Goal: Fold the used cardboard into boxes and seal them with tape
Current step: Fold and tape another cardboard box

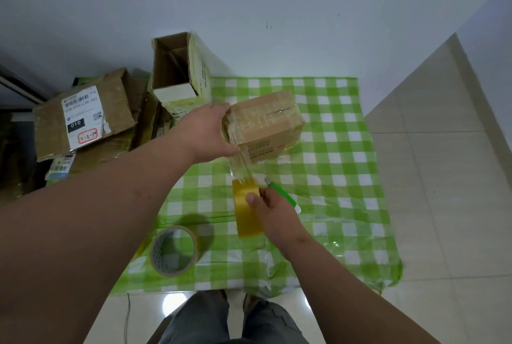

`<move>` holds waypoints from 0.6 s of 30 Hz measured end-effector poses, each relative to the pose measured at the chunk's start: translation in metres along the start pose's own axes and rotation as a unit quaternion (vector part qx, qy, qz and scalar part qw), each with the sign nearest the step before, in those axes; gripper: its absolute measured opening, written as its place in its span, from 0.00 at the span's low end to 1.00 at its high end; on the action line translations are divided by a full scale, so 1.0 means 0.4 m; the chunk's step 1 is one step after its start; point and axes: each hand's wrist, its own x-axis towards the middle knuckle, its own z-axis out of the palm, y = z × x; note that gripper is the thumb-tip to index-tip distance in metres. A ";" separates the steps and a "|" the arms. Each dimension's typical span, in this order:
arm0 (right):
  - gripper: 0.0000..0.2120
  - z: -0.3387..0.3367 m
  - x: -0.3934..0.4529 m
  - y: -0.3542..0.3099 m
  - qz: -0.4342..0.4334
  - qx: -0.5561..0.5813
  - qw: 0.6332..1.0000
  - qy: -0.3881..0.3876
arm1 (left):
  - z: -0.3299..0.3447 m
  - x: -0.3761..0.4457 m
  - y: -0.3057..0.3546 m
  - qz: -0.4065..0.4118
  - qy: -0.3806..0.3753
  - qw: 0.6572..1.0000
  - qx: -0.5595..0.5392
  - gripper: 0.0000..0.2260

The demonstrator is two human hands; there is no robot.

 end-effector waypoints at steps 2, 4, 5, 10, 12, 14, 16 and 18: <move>0.09 0.006 -0.013 0.007 -0.005 0.009 1.000 0.005 | -0.006 0.005 -0.001 0.011 -0.006 1.000 0.016 0.45; 0.08 0.010 -0.015 0.008 -0.007 0.022 1.000 -0.001 | -0.007 0.008 -0.002 0.018 -0.015 0.999 0.033 0.46; 0.09 0.012 -0.012 0.006 -0.008 0.018 1.000 -0.006 | -0.003 0.007 -0.003 0.017 -0.017 0.999 0.029 0.47; 0.11 -0.005 -0.006 -0.006 0.006 -0.001 0.999 -0.043 | 0.062 -0.037 -0.007 -0.069 0.048 0.979 -0.183 0.53; 0.12 -0.017 -0.005 -0.004 0.012 -0.008 0.999 -0.052 | 0.099 -0.063 -0.004 -0.133 0.090 0.950 -0.269 0.52; 0.11 -0.027 -0.005 -0.003 0.014 -0.008 0.998 -0.058 | 0.131 -0.089 0.001 -0.194 0.100 0.911 -0.349 0.46; 0.11 -0.031 -0.007 0.002 0.008 -0.002 0.998 -0.066 | 0.163 -0.119 0.006 -0.231 0.058 0.886 -0.397 0.37; 0.10 -0.033 -0.007 0.005 0.007 0.016 0.997 -0.075 | 0.202 -0.143 0.003 -0.250 0.008 0.875 -0.415 0.26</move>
